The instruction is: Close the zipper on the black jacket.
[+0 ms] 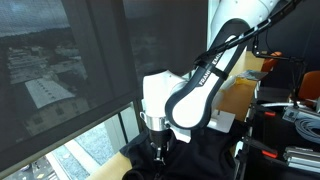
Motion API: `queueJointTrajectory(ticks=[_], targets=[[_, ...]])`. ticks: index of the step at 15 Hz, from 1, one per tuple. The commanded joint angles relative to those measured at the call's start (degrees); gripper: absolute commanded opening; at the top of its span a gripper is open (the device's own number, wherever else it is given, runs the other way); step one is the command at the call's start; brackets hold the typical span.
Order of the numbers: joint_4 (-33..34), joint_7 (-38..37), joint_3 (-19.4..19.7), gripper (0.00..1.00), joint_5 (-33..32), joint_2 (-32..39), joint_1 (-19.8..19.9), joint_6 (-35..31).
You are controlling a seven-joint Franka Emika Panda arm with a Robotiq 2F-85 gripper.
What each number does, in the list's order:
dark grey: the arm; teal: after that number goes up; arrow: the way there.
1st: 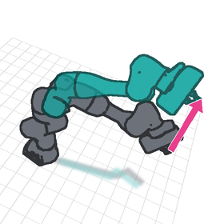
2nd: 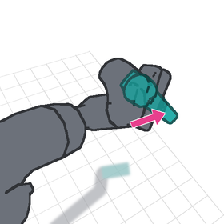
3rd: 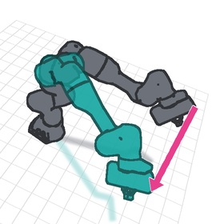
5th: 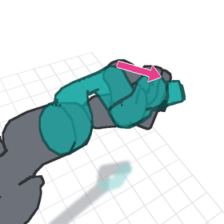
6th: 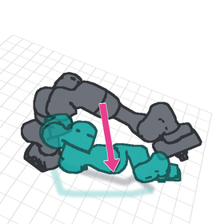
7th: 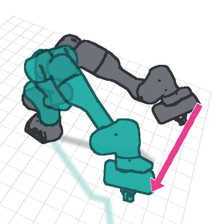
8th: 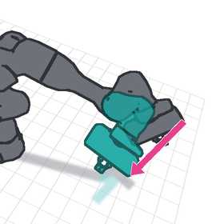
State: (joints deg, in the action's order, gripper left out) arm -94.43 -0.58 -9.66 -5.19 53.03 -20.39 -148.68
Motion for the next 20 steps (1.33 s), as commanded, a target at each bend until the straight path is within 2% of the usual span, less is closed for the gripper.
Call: queueJointTrajectory(ticks=[1,7,8,11,15,20], targets=[[-5.15,0.31,1.15,0.49,-0.5,-2.97,1.29,-1.45],[-12.24,1.07,1.65,0.94,-0.18,-8.04,4.53,-3.39],[-13.99,1.1,1.7,0.99,-0.16,-9.53,5.07,-3.77],[-20.94,0.86,2.45,1.0,-0.08,-15.63,6.95,-3.53],[-29.22,3.24,2.72,1.0,1.16,-23.96,12.3,-1.87],[-35.0,8.41,2.65,1.0,2.63,-34.56,18.83,1.51]])
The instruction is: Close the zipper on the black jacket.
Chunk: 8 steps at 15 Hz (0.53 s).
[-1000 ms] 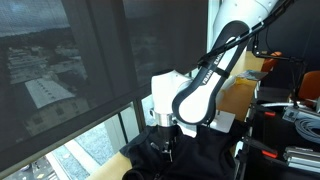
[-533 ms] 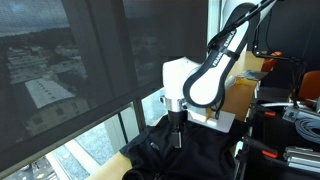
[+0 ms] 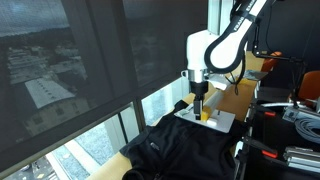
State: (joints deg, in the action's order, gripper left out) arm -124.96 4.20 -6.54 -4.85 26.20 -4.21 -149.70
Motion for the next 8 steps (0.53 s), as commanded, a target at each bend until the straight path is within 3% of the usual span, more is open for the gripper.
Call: queueJointTrajectory(ticks=[1,8], targets=[[-5.28,4.71,-0.61,1.0,2.94,-9.54,3.51,2.91],[-10.26,8.69,-0.58,1.0,8.12,-23.37,3.11,10.61]])
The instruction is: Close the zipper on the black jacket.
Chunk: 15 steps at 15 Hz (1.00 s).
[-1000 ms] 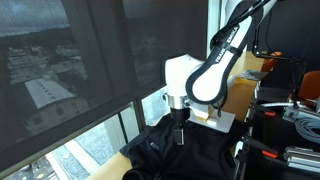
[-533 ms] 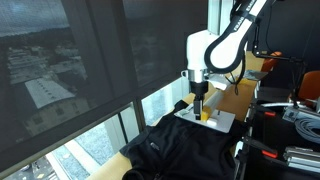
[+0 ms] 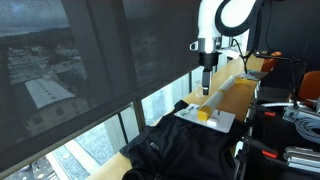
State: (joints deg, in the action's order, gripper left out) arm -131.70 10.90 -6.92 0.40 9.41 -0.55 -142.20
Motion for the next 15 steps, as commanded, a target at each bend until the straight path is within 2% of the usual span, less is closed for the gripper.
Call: queueJointTrajectory(ticks=[1,4,5,15], targets=[[-4.26,2.13,-0.04,1.0,3.23,-8.34,-0.91,3.92],[-5.8,2.19,0.49,1.0,3.61,-12.1,-1.92,5.49],[-3.74,0.73,0.88,1.0,1.83,-8.58,-2.01,4.11],[-4.19,0.69,1.07,1.0,1.82,-8.66,-2.22,4.08]])
